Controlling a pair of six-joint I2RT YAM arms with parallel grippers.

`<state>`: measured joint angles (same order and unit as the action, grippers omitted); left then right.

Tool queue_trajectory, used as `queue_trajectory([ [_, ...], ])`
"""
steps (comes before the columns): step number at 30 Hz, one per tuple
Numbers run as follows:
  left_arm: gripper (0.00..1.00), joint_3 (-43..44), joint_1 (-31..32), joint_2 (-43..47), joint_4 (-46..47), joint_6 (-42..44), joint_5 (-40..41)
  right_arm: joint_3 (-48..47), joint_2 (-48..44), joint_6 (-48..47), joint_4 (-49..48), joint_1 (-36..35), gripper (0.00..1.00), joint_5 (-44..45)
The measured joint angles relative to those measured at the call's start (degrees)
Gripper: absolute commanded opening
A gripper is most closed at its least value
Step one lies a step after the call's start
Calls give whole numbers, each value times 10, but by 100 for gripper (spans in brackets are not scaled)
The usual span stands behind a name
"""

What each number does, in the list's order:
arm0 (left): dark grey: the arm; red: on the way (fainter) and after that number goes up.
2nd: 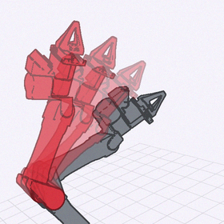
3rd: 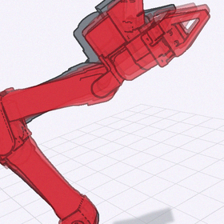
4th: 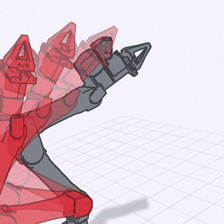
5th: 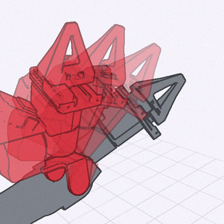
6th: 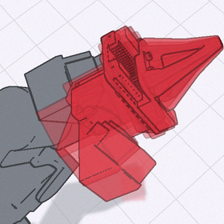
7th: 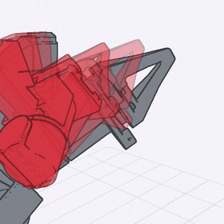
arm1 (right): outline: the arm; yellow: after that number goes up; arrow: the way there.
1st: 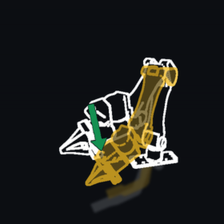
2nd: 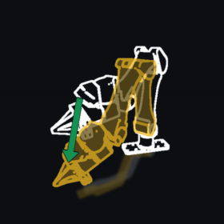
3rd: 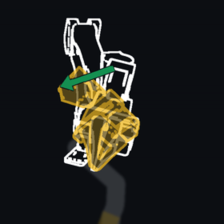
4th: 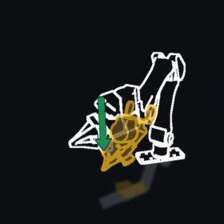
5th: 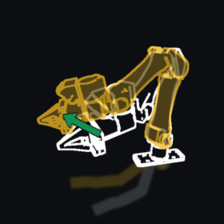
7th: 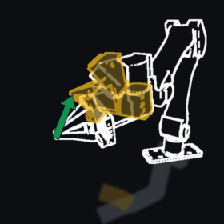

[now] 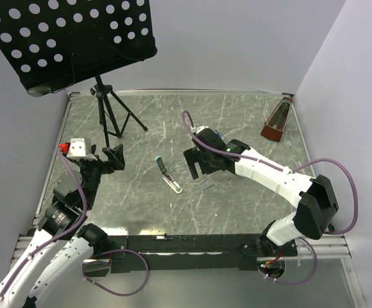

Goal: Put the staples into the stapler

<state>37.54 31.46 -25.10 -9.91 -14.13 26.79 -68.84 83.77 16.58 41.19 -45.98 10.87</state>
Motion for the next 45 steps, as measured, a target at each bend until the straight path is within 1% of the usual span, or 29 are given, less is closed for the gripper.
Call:
queue_trajectory([
  [3,99,0,-3,4,10,1,-1,0,2,-11,19,20,97,-33],
  [4,99,0,-6,6,11,1,-2,0,5,-13,23,23,93,-38],
  [6,100,-3,-15,13,13,1,-2,0,20,-18,29,24,89,-47],
  [8,99,-11,-22,25,18,1,-2,0,46,-23,31,24,80,-55],
  [9,99,-15,-24,32,20,1,-2,0,60,-26,31,24,70,-61],
  [10,99,-20,-26,40,21,1,-2,0,73,-28,31,24,66,-65],
  [15,99,-29,-42,61,27,1,-5,0,105,-34,27,30,52,-86],
  [17,99,-29,-52,61,31,1,-13,0,111,-36,24,34,50,-88],
  [18,99,-29,-57,61,31,0,-17,0,116,-36,22,37,47,-88],
  [23,99,-29,-70,61,32,0,-33,0,142,-36,17,46,46,-88],
  [29,99,-29,-76,59,32,-1,-45,7,152,-36,11,53,38,-88],
  [32,99,-29,-78,54,32,-1,-50,8,161,-36,6,55,36,-88],
  [45,99,-29,-84,50,32,-1,-60,18,177,-37,-1,61,35,-85],
])
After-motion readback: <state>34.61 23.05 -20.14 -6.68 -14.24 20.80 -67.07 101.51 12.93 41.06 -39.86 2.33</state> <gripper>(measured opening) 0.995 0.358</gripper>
